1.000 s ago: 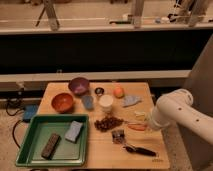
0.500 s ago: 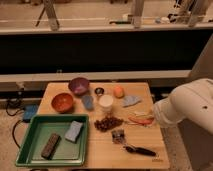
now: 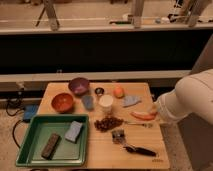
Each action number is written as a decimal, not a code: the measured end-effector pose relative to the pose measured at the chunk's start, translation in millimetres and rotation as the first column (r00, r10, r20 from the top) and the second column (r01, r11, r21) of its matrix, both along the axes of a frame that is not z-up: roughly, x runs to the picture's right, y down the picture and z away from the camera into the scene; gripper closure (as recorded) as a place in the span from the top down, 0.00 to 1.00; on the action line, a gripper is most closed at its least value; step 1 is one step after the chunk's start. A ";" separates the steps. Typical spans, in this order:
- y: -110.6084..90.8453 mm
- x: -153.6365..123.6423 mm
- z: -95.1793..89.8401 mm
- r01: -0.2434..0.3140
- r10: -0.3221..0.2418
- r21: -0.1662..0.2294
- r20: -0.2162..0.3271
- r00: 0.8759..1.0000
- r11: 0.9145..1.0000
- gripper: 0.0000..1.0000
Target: Place pepper in table surface
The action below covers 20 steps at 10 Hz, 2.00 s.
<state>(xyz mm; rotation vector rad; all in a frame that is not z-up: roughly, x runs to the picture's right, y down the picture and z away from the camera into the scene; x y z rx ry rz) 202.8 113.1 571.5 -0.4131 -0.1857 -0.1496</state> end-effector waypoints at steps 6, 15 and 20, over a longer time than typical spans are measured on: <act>41.4 35.3 102.0 -0.019 0.017 -0.078 -0.033 0.999 0.997 0.00; 91.2 66.7 174.3 -0.025 0.023 -0.215 -0.012 1.000 0.976 0.00; 128.0 58.2 205.0 0.012 -0.007 -0.284 0.021 1.000 0.959 0.01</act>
